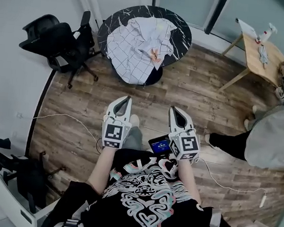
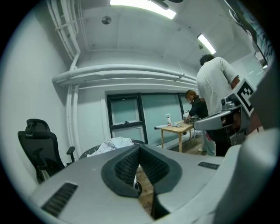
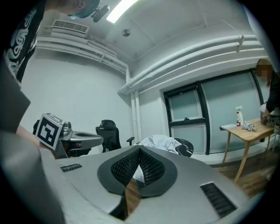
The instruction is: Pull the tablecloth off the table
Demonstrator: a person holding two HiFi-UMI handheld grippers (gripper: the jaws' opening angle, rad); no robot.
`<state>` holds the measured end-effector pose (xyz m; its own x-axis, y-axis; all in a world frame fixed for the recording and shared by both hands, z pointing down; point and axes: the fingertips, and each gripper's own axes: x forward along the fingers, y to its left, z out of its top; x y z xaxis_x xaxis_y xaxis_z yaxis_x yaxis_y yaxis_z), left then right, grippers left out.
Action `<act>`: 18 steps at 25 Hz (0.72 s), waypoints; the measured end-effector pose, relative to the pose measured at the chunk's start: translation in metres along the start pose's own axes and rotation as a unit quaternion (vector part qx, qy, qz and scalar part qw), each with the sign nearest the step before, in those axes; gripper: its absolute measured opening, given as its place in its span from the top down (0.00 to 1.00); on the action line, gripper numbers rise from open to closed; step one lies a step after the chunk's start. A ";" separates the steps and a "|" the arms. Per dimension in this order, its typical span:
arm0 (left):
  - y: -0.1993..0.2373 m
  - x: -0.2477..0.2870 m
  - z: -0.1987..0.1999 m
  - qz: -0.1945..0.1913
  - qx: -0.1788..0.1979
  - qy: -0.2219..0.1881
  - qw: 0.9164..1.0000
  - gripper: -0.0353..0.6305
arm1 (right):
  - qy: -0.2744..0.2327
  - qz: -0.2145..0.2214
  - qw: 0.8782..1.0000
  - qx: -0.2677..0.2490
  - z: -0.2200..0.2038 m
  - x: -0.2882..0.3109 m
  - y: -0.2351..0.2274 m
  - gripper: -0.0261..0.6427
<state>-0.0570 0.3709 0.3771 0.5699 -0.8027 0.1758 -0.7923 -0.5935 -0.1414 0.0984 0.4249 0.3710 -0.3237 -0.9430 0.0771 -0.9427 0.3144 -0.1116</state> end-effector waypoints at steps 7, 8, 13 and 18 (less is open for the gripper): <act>0.041 0.049 0.003 0.016 -0.013 -0.002 1.000 0.94 | -0.001 -0.036 0.999 0.004 0.007 0.039 -0.049 0.94; 0.047 0.058 0.002 0.020 -0.016 -0.003 1.000 0.94 | 0.000 -0.040 0.999 0.004 0.008 0.046 -0.056 0.94; 0.079 0.106 0.004 0.021 -0.030 -0.004 0.999 0.94 | 0.012 -0.041 0.999 -0.005 0.009 0.095 -0.073 0.94; 0.109 0.150 0.009 0.012 -0.029 -0.004 0.999 0.94 | 0.020 -0.045 0.999 -0.001 0.013 0.150 -0.091 0.94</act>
<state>-0.0557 0.1848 0.3796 0.5514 -0.8177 0.1655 -0.8175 -0.5691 -0.0883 0.1365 0.2531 0.3796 -0.2399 -0.9626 0.1260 -0.9684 0.2281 -0.1011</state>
